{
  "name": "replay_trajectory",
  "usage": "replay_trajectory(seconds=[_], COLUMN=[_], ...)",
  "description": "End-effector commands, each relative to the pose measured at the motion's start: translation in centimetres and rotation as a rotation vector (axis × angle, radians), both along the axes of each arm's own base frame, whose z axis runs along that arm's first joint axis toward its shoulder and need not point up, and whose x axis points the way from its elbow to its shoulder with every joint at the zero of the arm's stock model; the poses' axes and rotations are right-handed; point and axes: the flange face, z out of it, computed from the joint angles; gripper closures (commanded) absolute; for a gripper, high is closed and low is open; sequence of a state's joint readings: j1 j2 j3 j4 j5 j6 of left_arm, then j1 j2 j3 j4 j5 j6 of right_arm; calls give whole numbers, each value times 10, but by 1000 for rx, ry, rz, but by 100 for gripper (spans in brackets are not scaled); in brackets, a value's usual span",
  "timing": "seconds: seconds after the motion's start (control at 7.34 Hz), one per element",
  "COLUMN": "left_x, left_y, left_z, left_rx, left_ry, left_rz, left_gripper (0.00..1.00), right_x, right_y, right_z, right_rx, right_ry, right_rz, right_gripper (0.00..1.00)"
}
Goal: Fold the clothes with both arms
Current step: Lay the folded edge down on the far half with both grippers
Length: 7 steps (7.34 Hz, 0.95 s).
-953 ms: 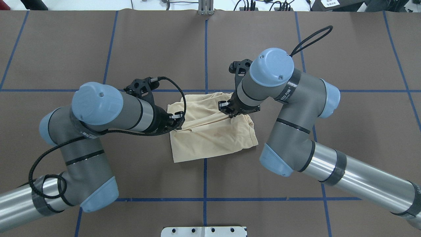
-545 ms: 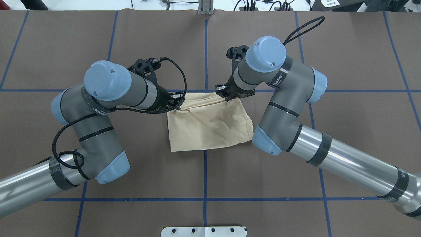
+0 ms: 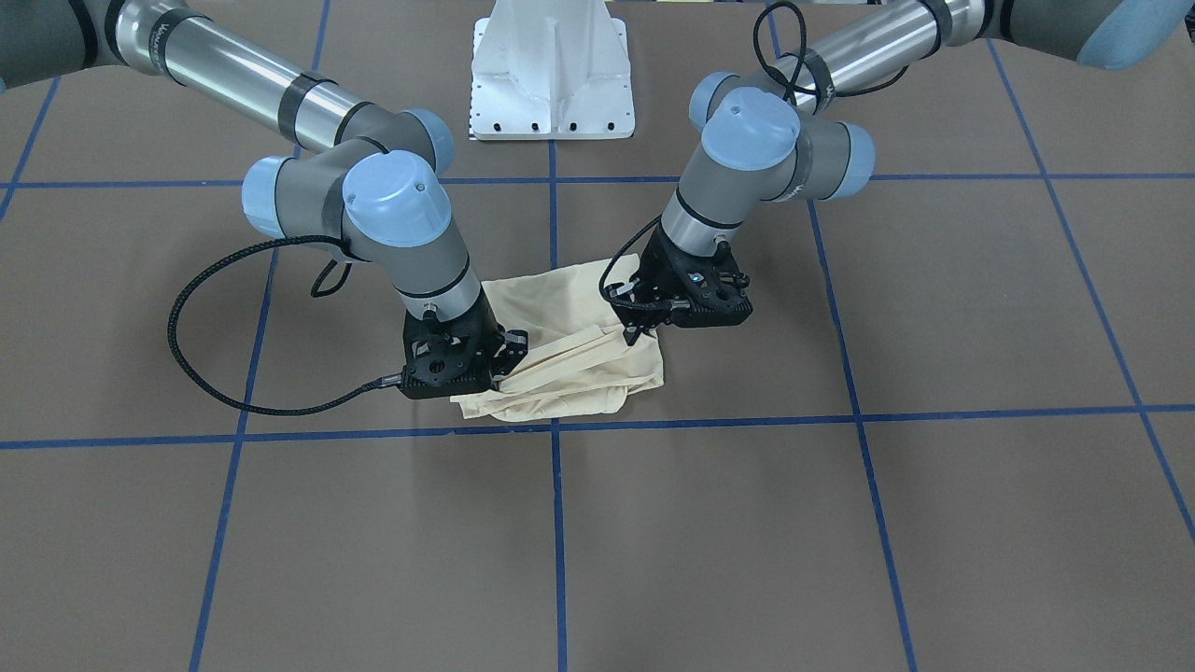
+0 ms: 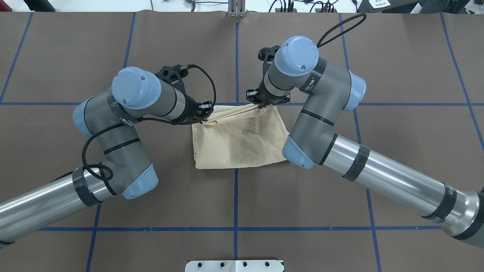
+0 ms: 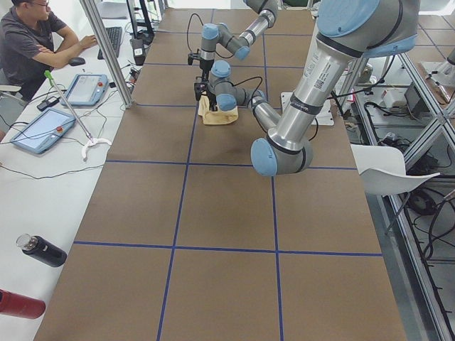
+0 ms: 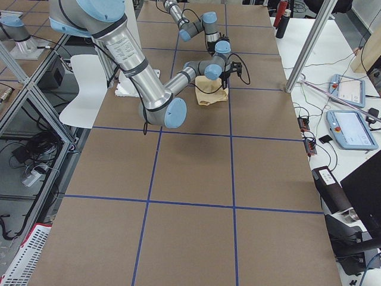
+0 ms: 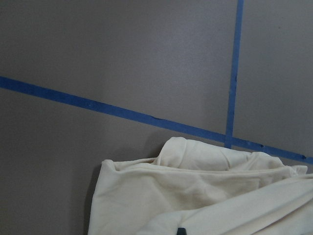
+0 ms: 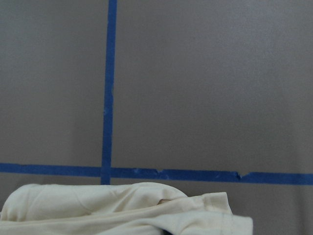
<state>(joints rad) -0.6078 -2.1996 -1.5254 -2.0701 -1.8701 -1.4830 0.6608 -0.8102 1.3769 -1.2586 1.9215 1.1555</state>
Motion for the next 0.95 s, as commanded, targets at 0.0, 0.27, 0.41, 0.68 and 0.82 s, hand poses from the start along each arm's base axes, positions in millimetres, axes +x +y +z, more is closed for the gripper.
replay_trajectory(seconds=[0.0,0.27,0.41,0.68,0.82], left_x=[6,8,8,5,-8], left_y=[-7,-9,-9,-12,-25], left_z=[1,6,7,7,6], left_rx=[2,0,0,-3,-4], left_ry=[11,2,-1,-3,-3], left_rz=[-10,-11,-10,-18,-44], left_gripper=[100,100,100,14,0], right_x=[-9,-20,-20,-19,-17], right_y=[-5,-4,-4,-5,-7], right_z=[-11,-16,-15,-13,-15], right_rx=[-3,-5,-5,-3,5], right_ry=[-3,1,1,4,-8], right_rz=[2,-8,-10,-9,-4], right_gripper=[100,100,100,31,0])
